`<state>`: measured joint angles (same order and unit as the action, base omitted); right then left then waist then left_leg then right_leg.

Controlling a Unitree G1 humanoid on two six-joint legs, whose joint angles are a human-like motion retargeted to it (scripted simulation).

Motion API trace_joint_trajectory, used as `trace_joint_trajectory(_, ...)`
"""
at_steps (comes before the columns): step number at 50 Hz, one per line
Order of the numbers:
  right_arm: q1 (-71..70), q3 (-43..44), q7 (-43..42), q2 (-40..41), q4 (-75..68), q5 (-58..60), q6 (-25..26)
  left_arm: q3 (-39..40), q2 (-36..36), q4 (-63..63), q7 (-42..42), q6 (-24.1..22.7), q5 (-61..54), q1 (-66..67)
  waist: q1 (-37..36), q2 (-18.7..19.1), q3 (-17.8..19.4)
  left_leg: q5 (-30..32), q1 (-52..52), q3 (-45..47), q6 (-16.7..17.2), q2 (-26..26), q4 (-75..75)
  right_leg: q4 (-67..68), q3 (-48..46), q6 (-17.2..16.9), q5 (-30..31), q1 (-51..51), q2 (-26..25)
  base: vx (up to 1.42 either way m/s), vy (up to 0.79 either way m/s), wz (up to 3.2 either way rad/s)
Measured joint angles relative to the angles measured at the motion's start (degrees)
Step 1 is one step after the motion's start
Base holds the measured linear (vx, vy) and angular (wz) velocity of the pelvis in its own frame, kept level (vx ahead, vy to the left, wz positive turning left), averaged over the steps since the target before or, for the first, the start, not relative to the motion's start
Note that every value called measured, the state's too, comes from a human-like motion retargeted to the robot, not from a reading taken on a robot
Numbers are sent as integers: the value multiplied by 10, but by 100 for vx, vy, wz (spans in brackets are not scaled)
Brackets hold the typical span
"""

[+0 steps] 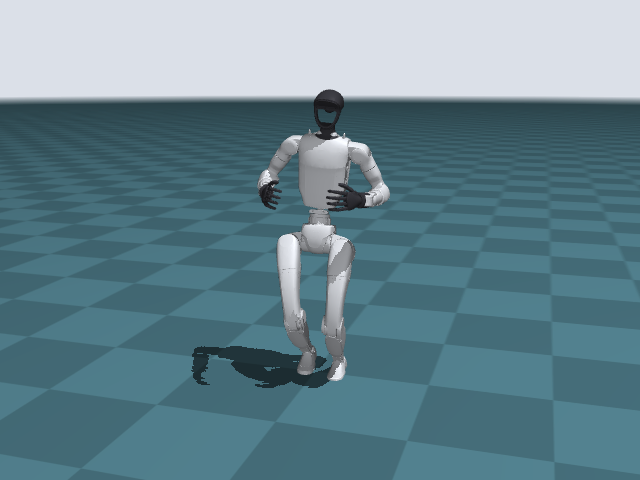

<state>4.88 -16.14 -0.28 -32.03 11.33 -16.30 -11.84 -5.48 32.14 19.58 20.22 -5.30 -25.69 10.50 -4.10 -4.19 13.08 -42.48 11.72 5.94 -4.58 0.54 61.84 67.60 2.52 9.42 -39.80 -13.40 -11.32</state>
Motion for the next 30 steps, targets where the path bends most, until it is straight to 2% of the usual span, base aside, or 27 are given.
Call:
trace_joint_trajectory(2, -1, 3, -2, 1, -11, 5, -3, 10, 10, 8, 5, 5, -1, 3, 8, -25, -53, -4, 60, 22, -4, -4, -4, 27, 18, -8, -7, -79, 2, -4, 2, -104)
trace_joint_trajectory(3, 3, 3, -2, 1, -16, 9, -3, 12, 13, 8, 6, 4, 1, 5, 17, -33, -67, -4, 74, 31, -4, -3, -5, 33, 22, -10, -11, -99, 3, -6, 0, -93)
trace_joint_trajectory(6, 15, 5, -6, 0, -32, 17, -3, 19, 15, 6, 6, 2, 2, 12, 42, -49, -97, -4, 94, 62, -4, 9, -18, 44, 22, -9, -21, -140, 16, -8, -1, -106)
trace_joint_trajectory(10, 34, 13, -9, -2, -55, 18, -2, 33, 11, -1, 5, 1, -8, 18, 75, -66, -120, -4, 95, 116, 3, 31, -41, 59, -4, -5, -30, -168, 60, -9, -4, -129)
trace_joint_trajectory(13, 47, 24, -7, -4, -71, 19, -3, 45, 3, -8, 4, 1, -19, 20, 99, -77, -136, 0, 87, 163, 9, 45, -64, 73, -33, -1, -36, -177, 114, -9, -7, -138)
trace_joint_trajectory(19, 75, 58, -5, 1, -93, 23, -2, 77, -23, -28, -3, 0, -49, 25, 138, -91, -171, 16, 56, 263, 16, 56, -123, 87, -109, -2, -48, -174, 257, -9, -10, -144)
trace_joint_trajectory(25, 95, 95, -15, 17, -91, 25, -3, 114, -53, -47, -28, -9, -75, 34, 165, -105, -202, 38, 26, 363, 21, 61, -158, 90, -176, -21, -49, -175, 398, -10, -14, -147)
trace_joint_trajectory(28, 100, 110, -22, 25, -79, 24, -6, 134, -64, -57, -46, -16, -84, 40, 176, -107, -218, 51, 8, 406, 19, 55, -183, 78, -201, -36, -45, -179, 441, -7, -15, -150)
trace_joint_trajectory(30, 103, 118, -23, 30, -65, 22, -9, 151, -67, -61, -58, -21, -86, 44, 180, -104, -228, 57, -6, 431, 17, 49, -208, 62, -213, -43, -47, -180, 448, -5, -16, -151)
